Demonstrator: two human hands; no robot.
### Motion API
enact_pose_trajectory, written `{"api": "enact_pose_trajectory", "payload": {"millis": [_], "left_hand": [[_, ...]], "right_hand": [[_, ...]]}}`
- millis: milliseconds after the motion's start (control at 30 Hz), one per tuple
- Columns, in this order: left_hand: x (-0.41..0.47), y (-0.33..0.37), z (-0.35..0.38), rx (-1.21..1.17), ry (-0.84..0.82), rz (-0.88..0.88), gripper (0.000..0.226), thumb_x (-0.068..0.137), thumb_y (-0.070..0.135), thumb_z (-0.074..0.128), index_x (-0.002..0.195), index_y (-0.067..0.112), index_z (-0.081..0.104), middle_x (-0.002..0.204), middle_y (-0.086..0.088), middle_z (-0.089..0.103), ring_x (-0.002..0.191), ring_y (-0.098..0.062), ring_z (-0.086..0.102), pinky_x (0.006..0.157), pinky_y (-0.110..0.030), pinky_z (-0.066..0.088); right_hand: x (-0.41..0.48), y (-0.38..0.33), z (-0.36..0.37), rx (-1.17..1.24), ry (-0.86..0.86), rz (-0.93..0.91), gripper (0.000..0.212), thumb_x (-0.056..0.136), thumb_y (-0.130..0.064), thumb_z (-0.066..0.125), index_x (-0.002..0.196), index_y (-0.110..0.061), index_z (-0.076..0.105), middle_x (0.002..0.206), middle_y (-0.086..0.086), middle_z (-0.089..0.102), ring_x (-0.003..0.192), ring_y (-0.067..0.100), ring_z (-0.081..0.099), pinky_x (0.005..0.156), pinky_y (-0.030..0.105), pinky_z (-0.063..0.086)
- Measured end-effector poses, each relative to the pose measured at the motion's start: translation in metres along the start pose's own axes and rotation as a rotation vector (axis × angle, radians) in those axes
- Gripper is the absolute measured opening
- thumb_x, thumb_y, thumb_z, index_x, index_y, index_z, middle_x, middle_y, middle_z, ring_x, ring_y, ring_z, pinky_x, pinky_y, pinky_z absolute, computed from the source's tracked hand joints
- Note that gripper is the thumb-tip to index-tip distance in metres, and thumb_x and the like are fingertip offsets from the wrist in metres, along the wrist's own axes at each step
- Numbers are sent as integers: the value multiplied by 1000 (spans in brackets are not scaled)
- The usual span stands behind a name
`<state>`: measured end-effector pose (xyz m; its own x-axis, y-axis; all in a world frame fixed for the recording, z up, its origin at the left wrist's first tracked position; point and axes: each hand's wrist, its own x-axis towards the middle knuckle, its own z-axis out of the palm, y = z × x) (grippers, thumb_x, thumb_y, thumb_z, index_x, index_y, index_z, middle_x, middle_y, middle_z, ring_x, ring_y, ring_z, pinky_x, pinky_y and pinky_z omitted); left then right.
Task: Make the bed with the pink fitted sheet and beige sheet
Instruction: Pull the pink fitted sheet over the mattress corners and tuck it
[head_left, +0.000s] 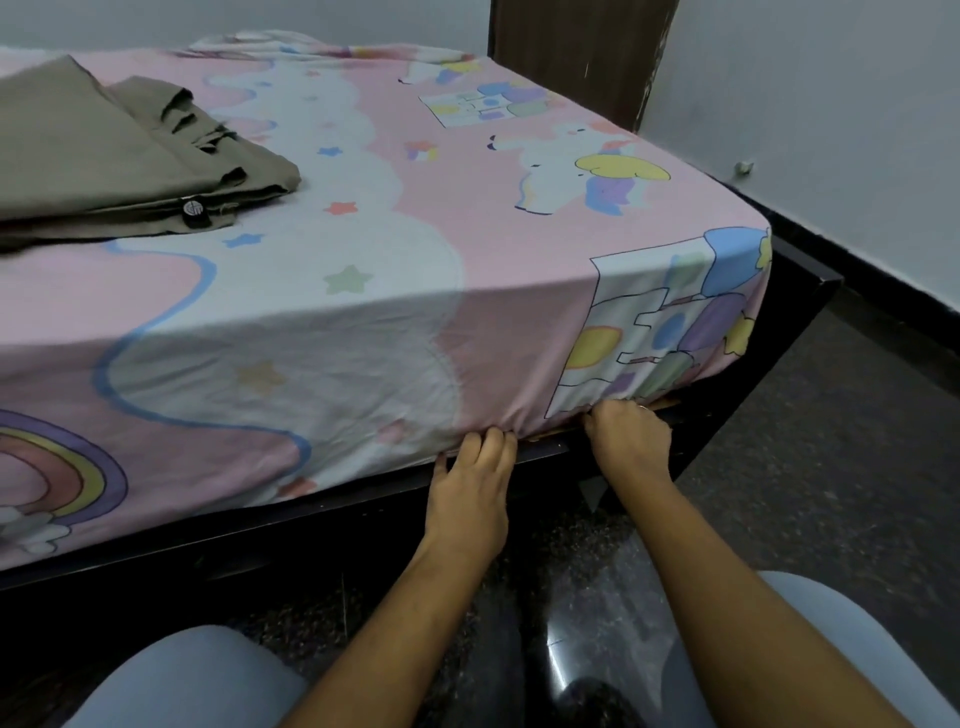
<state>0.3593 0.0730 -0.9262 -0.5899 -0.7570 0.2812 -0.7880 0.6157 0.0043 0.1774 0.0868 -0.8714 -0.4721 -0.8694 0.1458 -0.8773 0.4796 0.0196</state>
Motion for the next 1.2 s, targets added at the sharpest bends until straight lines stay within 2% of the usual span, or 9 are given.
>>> {"api": "enact_pose_trajectory", "payload": {"millis": [133,267,333,400,533,700,767,900,1200], "left_hand": [[13,-3,-44,-164,-88,-54,50,74,38,68,116,14,55,112,-3,51,102,-24,54,77,-39,53],[30,-31,-122,-323,457,-178,28,82,32,45,78,14,66,73,-10,65,61,-32,64,47,-36,51],[38,-45,-167,-304,661,-222,23,85,31,46,80,16,63,72,-6,63,65,-30,61,50,-33,46],[53,-57,-206,-243,701,-280,18,89,26,47,88,16,61,79,-6,62,78,-29,59,56,-34,41],[107,-116,-206,-227,229,-446,35,88,21,43,122,16,51,119,-9,58,115,-32,49,87,-42,44],[167,-160,-177,-283,-268,-395,52,79,36,35,128,23,47,136,-4,50,122,-30,46,103,-53,34],[188,-164,-173,-227,-347,-351,62,74,39,33,131,20,43,142,-7,43,128,-31,39,107,-56,29],[209,-169,-173,-198,-436,-375,57,99,33,28,151,26,7,160,4,-1,147,-20,-2,114,-54,5],[192,-164,-176,-195,-360,-381,56,100,49,18,151,31,4,160,7,-4,147,-16,-4,116,-47,-1]], "right_hand": [[-4,-12,-53,137,29,-28,20,88,-27,56,90,-10,65,98,14,65,92,34,63,70,33,46],[-6,-39,-141,621,146,-296,19,82,-33,66,68,-21,63,67,-4,64,71,19,61,64,30,47],[-6,-65,-176,901,279,-408,20,84,-30,64,68,-18,62,62,-6,61,65,13,59,62,29,46],[6,-100,-193,946,281,-533,15,88,-29,57,83,-18,66,81,-6,68,81,14,63,75,33,50],[49,-159,-189,575,10,-724,41,101,-28,39,140,-17,43,147,7,42,136,24,36,110,41,30],[100,-165,-170,361,-203,-739,49,104,-39,17,150,-25,25,158,2,22,145,19,19,117,42,14],[118,-164,-167,304,-225,-729,50,104,-38,15,150,-21,26,157,2,24,144,18,19,117,42,13],[149,-167,-159,276,-296,-729,53,103,-44,13,152,-26,18,159,-2,18,147,15,11,118,43,10],[181,-114,-160,158,-334,-574,54,97,-60,16,149,-46,11,160,-15,4,148,12,3,118,45,1]]}}
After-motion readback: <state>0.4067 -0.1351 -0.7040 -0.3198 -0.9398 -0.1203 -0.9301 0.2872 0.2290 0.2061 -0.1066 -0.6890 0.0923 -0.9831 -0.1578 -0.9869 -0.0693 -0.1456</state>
